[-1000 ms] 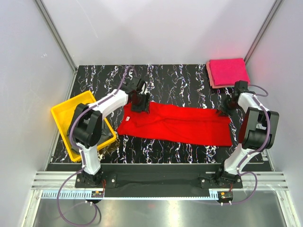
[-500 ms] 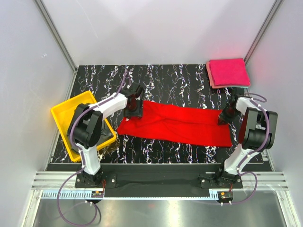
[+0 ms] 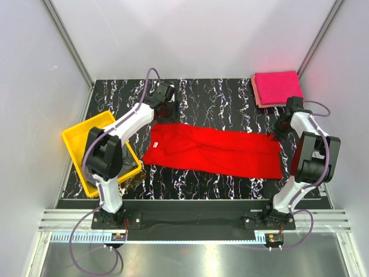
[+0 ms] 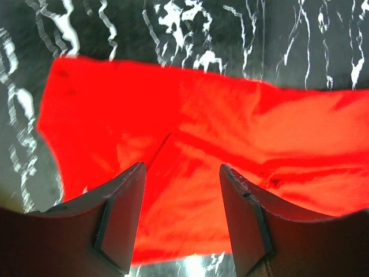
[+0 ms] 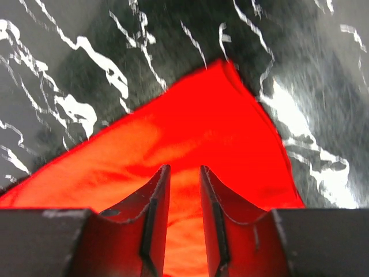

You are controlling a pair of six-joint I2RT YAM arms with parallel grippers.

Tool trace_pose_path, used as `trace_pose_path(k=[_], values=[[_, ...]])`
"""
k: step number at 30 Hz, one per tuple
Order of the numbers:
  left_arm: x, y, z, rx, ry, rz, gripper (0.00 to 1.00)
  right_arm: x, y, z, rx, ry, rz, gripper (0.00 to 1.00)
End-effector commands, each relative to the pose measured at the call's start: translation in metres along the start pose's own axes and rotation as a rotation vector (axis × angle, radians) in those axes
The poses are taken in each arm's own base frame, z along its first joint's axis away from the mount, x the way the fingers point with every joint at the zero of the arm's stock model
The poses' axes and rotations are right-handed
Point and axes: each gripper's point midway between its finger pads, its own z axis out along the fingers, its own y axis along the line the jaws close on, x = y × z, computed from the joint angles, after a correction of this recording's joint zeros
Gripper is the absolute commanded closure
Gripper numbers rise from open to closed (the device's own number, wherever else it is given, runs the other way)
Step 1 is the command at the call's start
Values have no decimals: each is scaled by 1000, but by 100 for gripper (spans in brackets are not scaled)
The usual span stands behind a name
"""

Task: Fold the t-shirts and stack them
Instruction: Fold the tshirt

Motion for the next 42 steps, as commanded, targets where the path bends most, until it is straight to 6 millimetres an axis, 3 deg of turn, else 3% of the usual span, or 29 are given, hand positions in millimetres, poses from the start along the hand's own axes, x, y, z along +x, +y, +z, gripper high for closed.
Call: trace_pose_path(k=[1,4,9,17,22,24,26,30,33,37,38,40,42], values=[[12,13,35,-19,91,-48,41,-13,-5,14,23,-9,-15,67],[17,37,54,-62,132,-118,41,-21,-15,29,42,-28,5,67],[21,64,71,-142,162,-137,41,-39,-14,44,25,-78,26,66],[17,80,84,-214,153,-156,41,-55,-20,66,35,-93,54,65],[13,83,88,-223,147,-169,41,-73,3,64,-73,-109,14,59],[5,81,80,-219,136,-164,41,-69,6,54,-78,-75,14,57],[-7,74,69,-198,109,-153,41,-78,1,35,-29,-95,29,57],[-42,53,24,-113,-12,-126,40,-70,-10,6,55,-48,52,70],[-51,41,1,-57,-45,-110,40,-55,-16,-4,57,-53,68,79],[-41,32,-12,8,-51,-105,40,-37,-25,12,74,-33,87,83],[-27,34,-8,16,-23,-102,40,-36,-32,17,101,-41,90,83],[-19,29,-10,53,-12,-113,39,-31,-38,27,127,-27,91,84],[4,41,0,11,39,-129,38,-31,-48,33,166,-39,91,84]])
